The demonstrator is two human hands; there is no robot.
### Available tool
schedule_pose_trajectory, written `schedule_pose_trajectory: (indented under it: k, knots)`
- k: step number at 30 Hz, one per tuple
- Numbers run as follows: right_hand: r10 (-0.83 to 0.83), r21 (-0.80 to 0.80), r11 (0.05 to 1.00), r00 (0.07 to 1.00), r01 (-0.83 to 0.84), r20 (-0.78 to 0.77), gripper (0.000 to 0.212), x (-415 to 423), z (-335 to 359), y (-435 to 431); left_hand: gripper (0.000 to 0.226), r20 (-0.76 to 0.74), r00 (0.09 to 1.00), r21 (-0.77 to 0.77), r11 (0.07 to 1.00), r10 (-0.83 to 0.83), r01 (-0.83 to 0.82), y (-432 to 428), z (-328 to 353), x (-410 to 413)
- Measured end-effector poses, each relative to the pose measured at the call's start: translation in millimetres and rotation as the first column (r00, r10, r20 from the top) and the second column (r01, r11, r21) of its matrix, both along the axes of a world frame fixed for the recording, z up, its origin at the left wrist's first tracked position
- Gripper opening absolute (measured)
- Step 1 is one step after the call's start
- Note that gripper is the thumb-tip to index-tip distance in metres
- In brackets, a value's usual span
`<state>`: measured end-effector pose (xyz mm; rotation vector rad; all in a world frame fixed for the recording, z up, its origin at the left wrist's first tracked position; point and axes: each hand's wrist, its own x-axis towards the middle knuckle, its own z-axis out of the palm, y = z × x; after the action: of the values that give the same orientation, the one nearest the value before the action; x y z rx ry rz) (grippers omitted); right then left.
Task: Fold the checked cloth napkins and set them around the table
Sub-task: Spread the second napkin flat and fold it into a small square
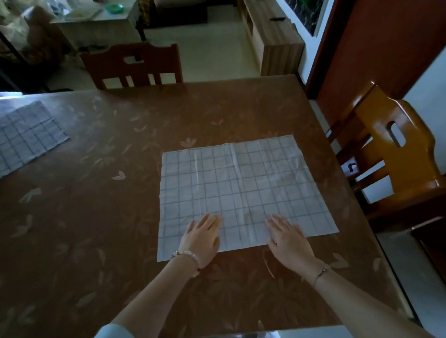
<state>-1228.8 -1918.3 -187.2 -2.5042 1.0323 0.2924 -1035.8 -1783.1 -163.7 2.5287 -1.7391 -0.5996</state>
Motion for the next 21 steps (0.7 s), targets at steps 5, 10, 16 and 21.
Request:
schedule_pose_trajectory:
  k: [5,10,16,21]
  knots:
    - [0.027,-0.016,0.999,0.999,-0.028,-0.044,0.055,-15,-6,6,0.057,-0.012,0.998,0.090,0.994,-0.066,0.067,12,-25,-16]
    - [0.067,-0.043,0.997,0.997,-0.068,-0.031,0.058,-26,-9,29,0.070,0.075,0.991,0.041,0.994,-0.107,0.104,39,-38,-19]
    - [0.140,-0.121,0.983,0.990,-0.135,0.034,0.060,-44,-19,39,0.071,0.137,0.985,-0.058,0.991,-0.108,0.117,62,-46,-33]
    - [0.182,-0.185,0.966,0.983,-0.177,0.010,0.064,-44,-19,33,0.068,0.177,0.979,-0.076,0.990,-0.105,0.120,59,-44,-39]
